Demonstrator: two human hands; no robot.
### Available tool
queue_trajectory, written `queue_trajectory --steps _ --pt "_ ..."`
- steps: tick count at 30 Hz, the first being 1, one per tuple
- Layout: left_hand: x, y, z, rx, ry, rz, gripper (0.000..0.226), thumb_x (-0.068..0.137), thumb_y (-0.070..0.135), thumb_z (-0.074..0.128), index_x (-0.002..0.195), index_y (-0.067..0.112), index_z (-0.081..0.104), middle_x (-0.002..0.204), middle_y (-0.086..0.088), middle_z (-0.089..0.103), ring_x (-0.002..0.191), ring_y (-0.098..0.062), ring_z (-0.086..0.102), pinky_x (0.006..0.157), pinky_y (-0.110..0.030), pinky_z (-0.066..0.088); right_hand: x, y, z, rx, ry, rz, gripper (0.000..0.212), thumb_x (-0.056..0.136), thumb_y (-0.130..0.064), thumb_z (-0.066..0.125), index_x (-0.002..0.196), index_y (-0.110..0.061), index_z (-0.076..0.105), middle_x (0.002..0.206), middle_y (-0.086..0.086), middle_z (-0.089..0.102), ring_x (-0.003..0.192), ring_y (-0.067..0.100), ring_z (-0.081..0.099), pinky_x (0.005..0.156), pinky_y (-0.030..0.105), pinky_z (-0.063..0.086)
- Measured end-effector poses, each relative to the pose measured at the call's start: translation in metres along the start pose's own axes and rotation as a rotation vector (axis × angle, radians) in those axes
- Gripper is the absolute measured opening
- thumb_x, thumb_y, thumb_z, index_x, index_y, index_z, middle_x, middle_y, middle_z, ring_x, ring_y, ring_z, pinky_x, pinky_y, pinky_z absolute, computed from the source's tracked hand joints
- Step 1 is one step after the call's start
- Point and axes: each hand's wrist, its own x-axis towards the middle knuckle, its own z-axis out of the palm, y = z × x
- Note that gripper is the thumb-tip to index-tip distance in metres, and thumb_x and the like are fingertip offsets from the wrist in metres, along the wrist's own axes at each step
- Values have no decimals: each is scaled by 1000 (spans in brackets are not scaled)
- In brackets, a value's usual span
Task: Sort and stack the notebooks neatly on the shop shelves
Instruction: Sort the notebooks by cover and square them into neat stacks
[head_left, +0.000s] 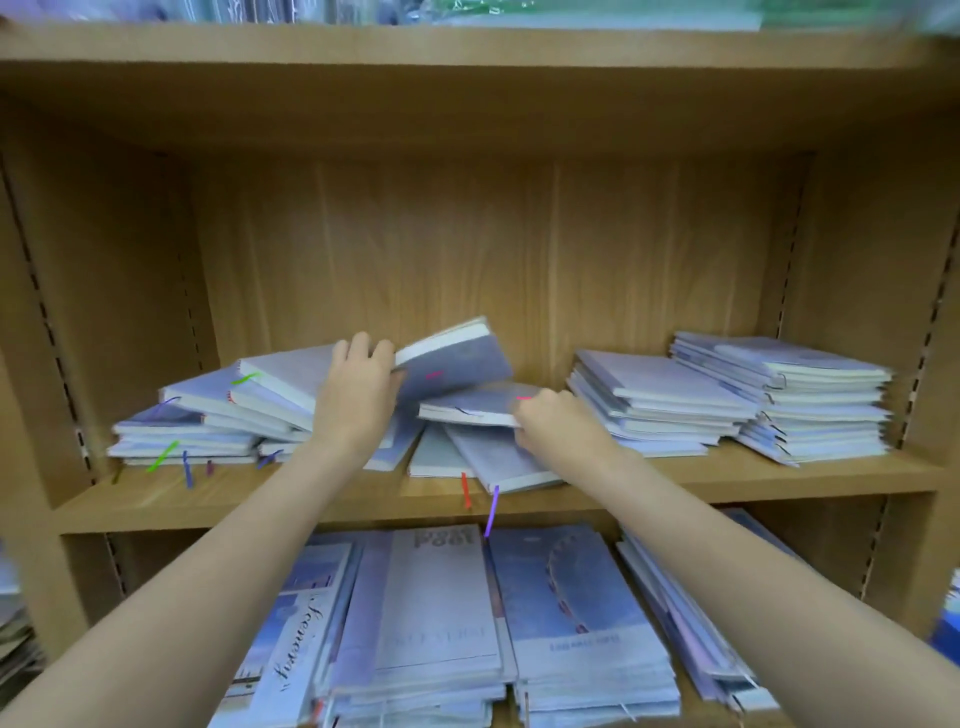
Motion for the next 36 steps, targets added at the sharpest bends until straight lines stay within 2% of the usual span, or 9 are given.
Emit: queue_trajectory --steps 6,9,11,15,19,22,26,32,36 --pt "9 4 -35 10 278 -55 13 87 10 55 86 -3 56 84 -22 52 77 -37 47 63 -43 39 1 24 -68 71 504 -18 11 89 -8 51 99 -7 56 97 15 61 87 41 60 64 42 43" --pt "7 10 -46 -11 334 -53 6 83 1 60 88 -1 56 86 -19 52 76 -35 45 64 -35 34 -16 9 -102 -83 738 -96 14 75 -4 68 87 -7 61 75 10 60 57 37 60 43 25 25" --pt "0 6 -45 -43 232 -54 11 79 -4 60 89 -1 58 88 -19 53 79 -35 46 66 -39 36 -33 -4 -104 -155 832 -112 23 58 -4 76 74 -10 61 59 4 56 41 29 54 44 16 9" --pt "-46 -18 -24 -174 -310 41 25 71 -6 69 95 0 67 92 -20 57 90 -38 56 76 -35 38 -68 -4 -25 -36 557 -512 35 60 -29 68 92 -15 66 79 0 67 65 22 66 41 24 42" --pt "-75 -36 -20 -289 -356 -15 30 74 0 73 104 1 68 99 -16 62 94 -31 60 79 -24 37 -64 20 32 165 272 -452 42 67 -13 62 109 -7 66 108 10 69 91 28 69 78 34 54" --pt "-74 -36 -22 -328 -350 -56 31 82 7 68 112 4 66 107 -13 62 100 -28 58 82 -19 34 -58 26 32 364 385 -362 38 80 -13 41 104 -3 69 102 14 71 90 30 69 76 35 55" --pt "-73 -29 -14 -344 -338 -121 29 86 12 64 114 6 66 107 -12 62 101 -28 58 79 -21 33 -48 34 -20 373 681 -327 21 87 -13 45 97 0 59 85 16 64 83 20 49 74 26 37" --pt "-80 0 -1 -396 -211 -144 32 78 13 73 108 5 68 98 -8 57 92 -27 56 80 -25 38 -26 50 -106 138 1016 -180 17 88 -11 54 97 1 60 84 15 62 73 32 49 63 36 40" --pt "-84 15 -5 -584 -177 -157 34 75 6 74 108 6 65 94 0 46 77 -9 54 80 -10 43 -4 25 -100 -194 963 -117 12 65 -6 70 69 -10 59 64 8 55 60 28 53 47 28 37"
